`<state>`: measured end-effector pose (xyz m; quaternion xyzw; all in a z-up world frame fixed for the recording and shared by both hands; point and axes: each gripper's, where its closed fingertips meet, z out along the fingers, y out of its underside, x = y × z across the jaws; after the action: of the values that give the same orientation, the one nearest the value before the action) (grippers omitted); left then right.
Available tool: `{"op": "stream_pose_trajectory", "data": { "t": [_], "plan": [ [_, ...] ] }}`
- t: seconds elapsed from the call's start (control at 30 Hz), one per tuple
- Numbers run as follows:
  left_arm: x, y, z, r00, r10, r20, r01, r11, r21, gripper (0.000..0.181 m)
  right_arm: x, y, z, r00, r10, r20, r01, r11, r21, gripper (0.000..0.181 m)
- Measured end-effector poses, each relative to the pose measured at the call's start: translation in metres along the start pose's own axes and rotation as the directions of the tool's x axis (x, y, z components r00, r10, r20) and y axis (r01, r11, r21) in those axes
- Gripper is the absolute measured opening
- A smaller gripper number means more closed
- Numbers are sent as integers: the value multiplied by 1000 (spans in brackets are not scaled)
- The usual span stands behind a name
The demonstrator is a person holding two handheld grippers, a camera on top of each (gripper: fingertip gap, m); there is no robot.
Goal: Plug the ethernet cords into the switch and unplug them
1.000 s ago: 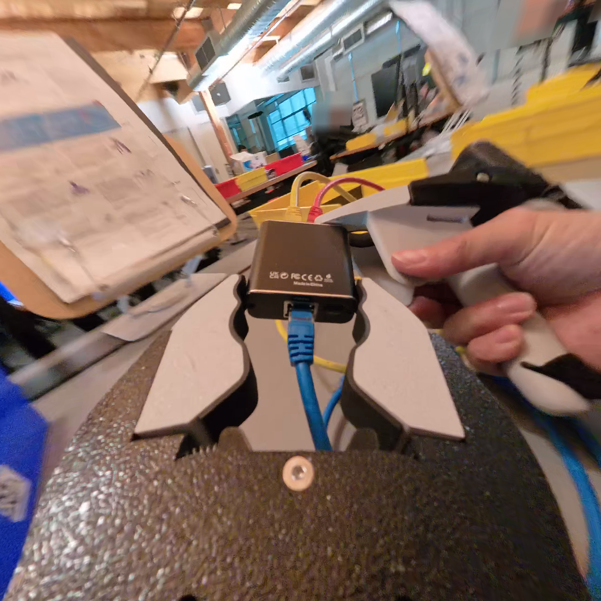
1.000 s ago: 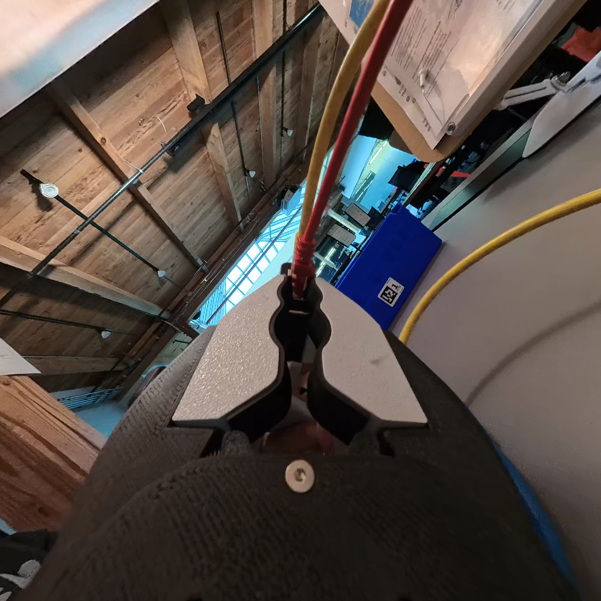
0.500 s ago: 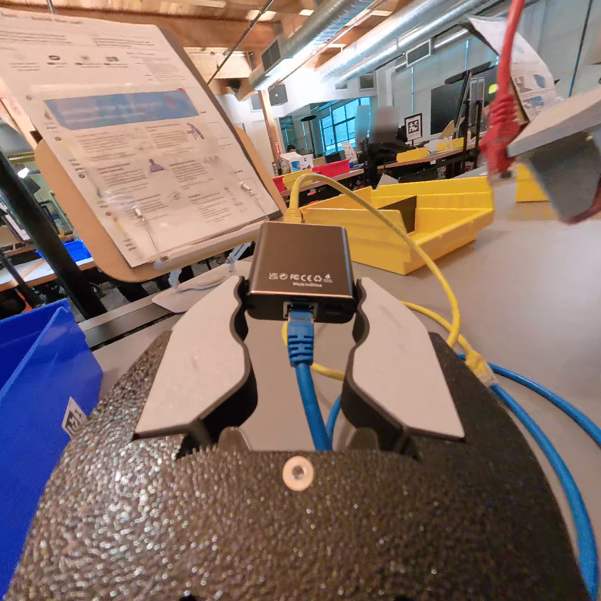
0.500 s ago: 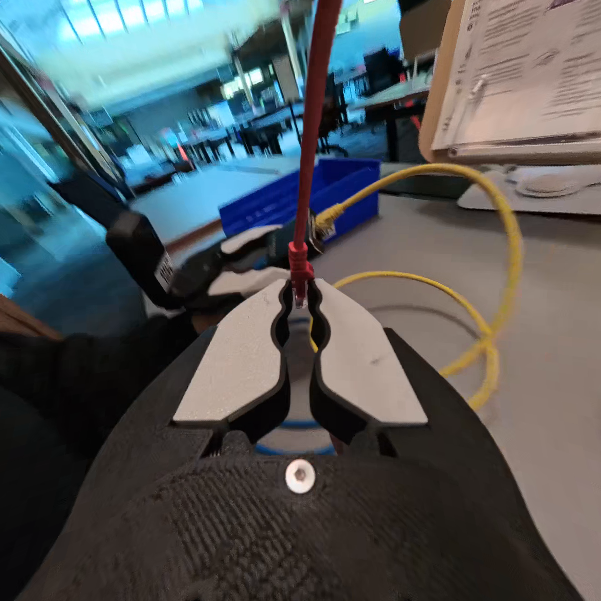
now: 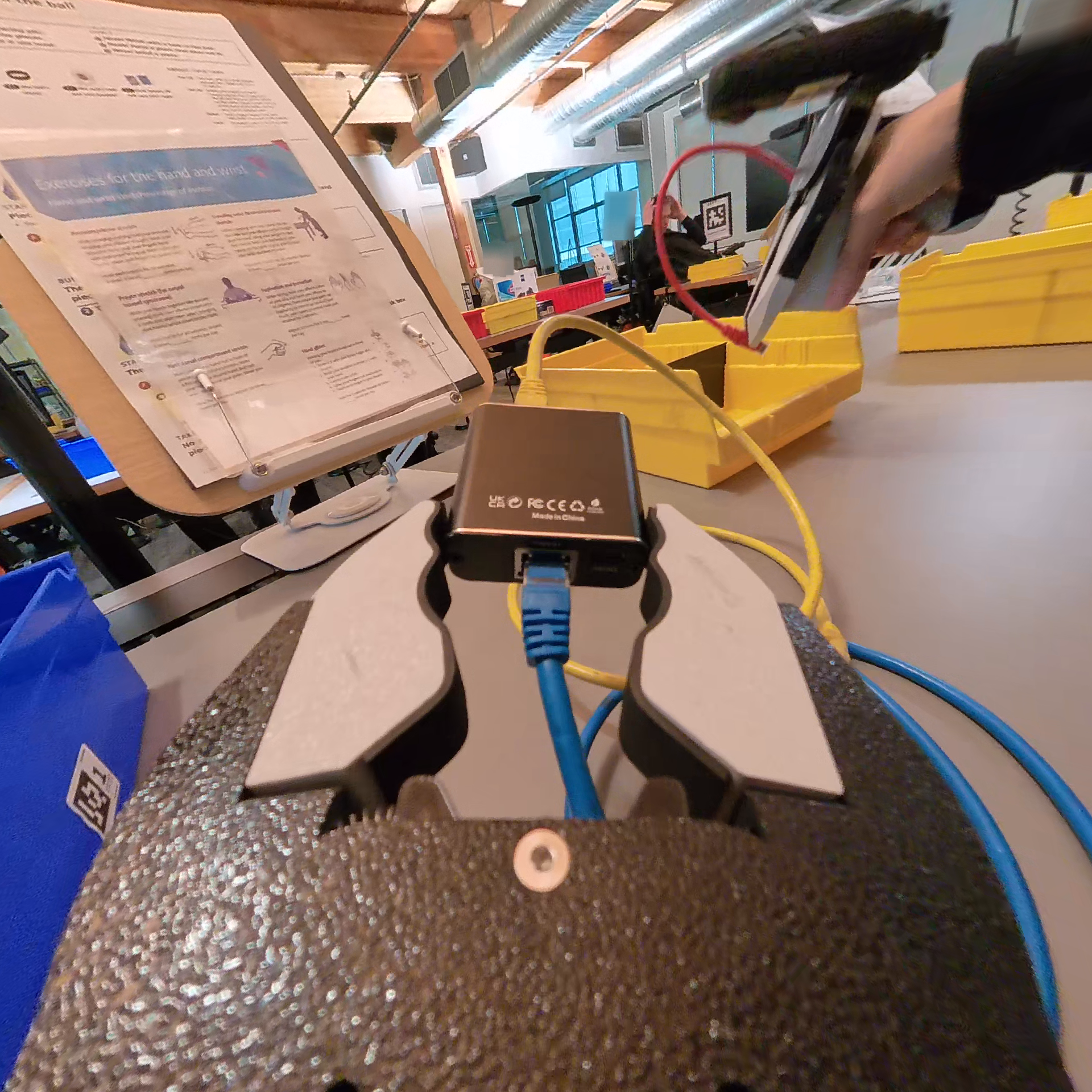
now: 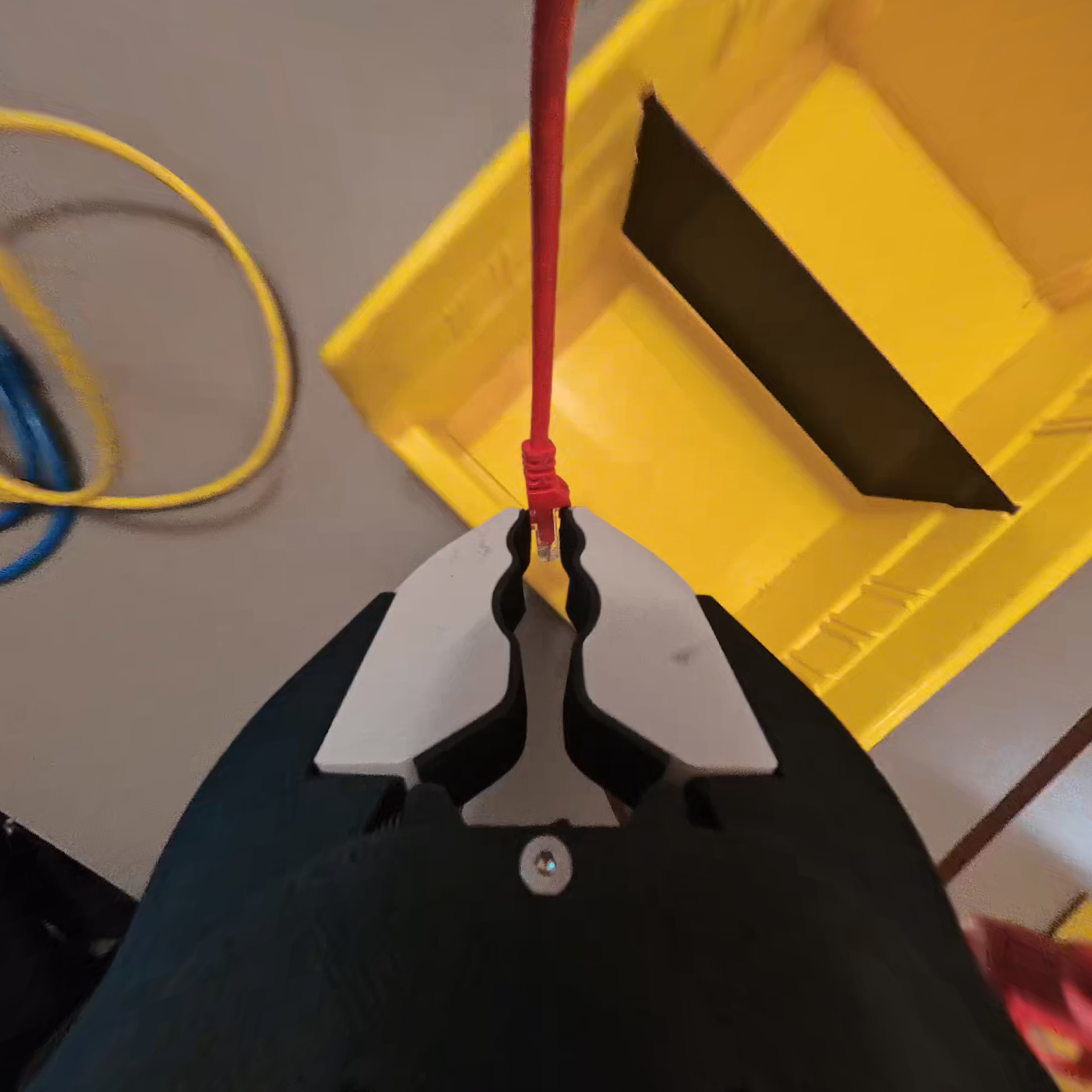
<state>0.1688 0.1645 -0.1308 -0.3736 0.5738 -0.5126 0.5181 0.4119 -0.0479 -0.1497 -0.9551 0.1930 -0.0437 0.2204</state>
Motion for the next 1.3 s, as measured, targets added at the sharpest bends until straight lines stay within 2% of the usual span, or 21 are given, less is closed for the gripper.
{"op": "stream_pose_trajectory", "data": {
  "t": [0.1, 0.17, 0.27, 0.33, 0.5, 0.63, 0.73, 0.83, 0.9, 0.97, 1.0, 1.03, 1.07, 1.13, 1.2, 1.23, 1.3],
  "plan": [
    [0, 0, 0, 1000, 1, -2, -1, 1000, 0, 63, 22, 18, 26, 999, -12, -43, 4, 985, -170, 10],
    [-1, 1, 0, 1000, 0, -3, 0, 1000, -3, 63, 31, 36, 41, 997, -49, -52, 30, 949, -313, 11],
    [0, 0, 0, 1000, -7, -9, 7, 1000, -2, 63, 42, 53, 47, 989, -121, -82, 70, 884, -462, 13],
    [1, 1, 1, 1000, -8, -14, 8, 1000, -8, 63, 45, 55, 50, 987, -128, -93, 66, 869, -491, 15],
    [2, 1, 1, 1000, -12, -21, 12, 1000, -9, 63, 44, 42, 46, 989, -108, -101, 53, 899, -435, 42],
    [2, 2, 1, 999, -19, -28, 19, 1000, -14, 63, 35, 17, 25, 987, -103, -123, 61, 949, -309, 63],
    [4, 3, 1, 999, -23, -39, 22, 1000, -15, 63, 14, -16, -8, 992, -58, -111, 50, 996, -75, 68],
    [7, 2, 2, 998, -20, -55, 19, 1000, -14, 63, -43, -51, -42, 998, -5, 66, -11, 971, 239, 69],
    [10, 2, 3, 997, -17, -71, 17, 1000, -11, 63, -96, -63, -61, 971, -14, 238, -80, 921, 382, 64],
    [12, 1, 3, 997, -8, -77, 7, 1000, -6, 63, -148, -63, -71, 925, -51, 376, -141, 874, 465, 64],
    [12, 1, 3, 997, -5, -77, 4, 1000, -8, 63, -168, -61, -72, 914, -82, 398, -140, 856, 498, 60],
    [12, 2, 2, 997, -6, -78, 5, 1000, -10, 63, -176, -59, -70, 927, -100, 361, -120, 834, 539, 57],
    [12, 2, 2, 997, -8, -78, 7, 1000, -9, 63, -169, -59, -65, 960, -86, 267, -87, 815, 573, 55],
    [12, 1, 2, 997, -10, -78, 9, 1000, -6, 63, -114, -60, -59, 999, 33, 1, -27, 797, 603, 51],
    [12, 2, 2, 997, -7, -78, 6, 1000, -10, 63, -57, -63, -56, 980, 161, -118, -54, 782, 620, 49],
    [12, 2, 3, 997, -5, -80, 4, 1000, -10, 63, -33, -63, -48, 970, 179, -164, -45, 797, 602, 55],
    [14, 2, 4, 996, -2, -87, 1, 1000, -12, 63, 2, -51, -14, 959, 151, -239, -26, 889, 457, 64]
  ]
}}
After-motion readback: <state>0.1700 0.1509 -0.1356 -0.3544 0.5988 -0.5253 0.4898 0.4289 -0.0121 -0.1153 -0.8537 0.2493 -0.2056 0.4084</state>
